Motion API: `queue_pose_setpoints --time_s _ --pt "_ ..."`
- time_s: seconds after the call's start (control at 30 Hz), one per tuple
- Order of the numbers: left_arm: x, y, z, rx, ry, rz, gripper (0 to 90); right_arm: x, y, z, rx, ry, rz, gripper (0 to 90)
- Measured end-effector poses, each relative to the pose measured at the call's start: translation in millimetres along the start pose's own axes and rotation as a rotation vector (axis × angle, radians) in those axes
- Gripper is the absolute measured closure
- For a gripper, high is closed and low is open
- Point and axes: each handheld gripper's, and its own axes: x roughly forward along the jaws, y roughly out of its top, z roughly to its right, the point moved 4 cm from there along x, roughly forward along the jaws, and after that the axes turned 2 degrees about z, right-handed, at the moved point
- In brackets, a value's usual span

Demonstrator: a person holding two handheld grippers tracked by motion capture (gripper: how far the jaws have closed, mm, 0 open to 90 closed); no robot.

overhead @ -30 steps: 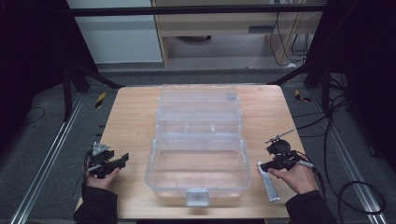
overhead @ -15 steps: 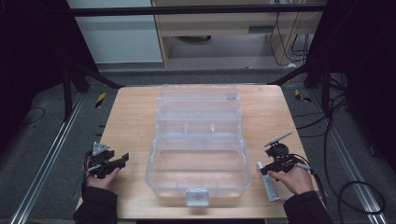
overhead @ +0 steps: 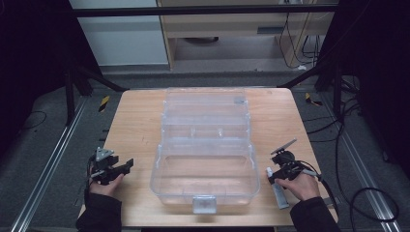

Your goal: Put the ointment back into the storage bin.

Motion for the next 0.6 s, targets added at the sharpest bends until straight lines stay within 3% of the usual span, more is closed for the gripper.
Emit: queue_pose_setpoints --time_s 0.6 --pt "0.3 -0.2 0.0 0.001 0.001 -0.003 35.2 8.9 1.1 -1.8 -0.021 0.004 -0.052 66.2"
